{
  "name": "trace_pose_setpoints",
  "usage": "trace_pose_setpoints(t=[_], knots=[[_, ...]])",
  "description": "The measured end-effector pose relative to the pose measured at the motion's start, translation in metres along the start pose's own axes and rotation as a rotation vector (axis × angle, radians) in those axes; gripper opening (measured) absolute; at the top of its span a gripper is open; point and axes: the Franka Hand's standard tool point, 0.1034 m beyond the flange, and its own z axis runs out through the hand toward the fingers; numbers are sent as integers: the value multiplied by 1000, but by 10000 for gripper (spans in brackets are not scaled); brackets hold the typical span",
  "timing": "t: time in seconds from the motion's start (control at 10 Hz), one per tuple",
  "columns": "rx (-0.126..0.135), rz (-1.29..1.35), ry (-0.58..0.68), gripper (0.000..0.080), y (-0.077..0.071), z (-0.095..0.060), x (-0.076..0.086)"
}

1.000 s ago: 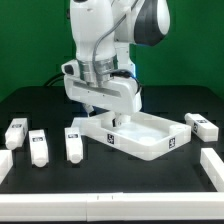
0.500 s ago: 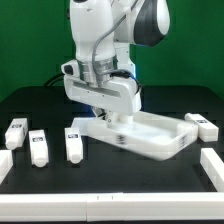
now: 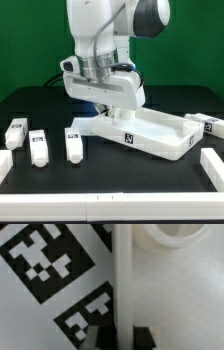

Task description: Assemble desk

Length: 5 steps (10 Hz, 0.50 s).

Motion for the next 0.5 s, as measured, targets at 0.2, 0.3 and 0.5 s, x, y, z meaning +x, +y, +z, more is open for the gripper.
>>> trace_pose_setpoints(t=[0.2,0.3,0.5], knots=[[41,-92,-48,55,-9,-29,28],[53,-192,-54,55,-20,-37,35],[56,-239,-51,55,-23,-37,35]])
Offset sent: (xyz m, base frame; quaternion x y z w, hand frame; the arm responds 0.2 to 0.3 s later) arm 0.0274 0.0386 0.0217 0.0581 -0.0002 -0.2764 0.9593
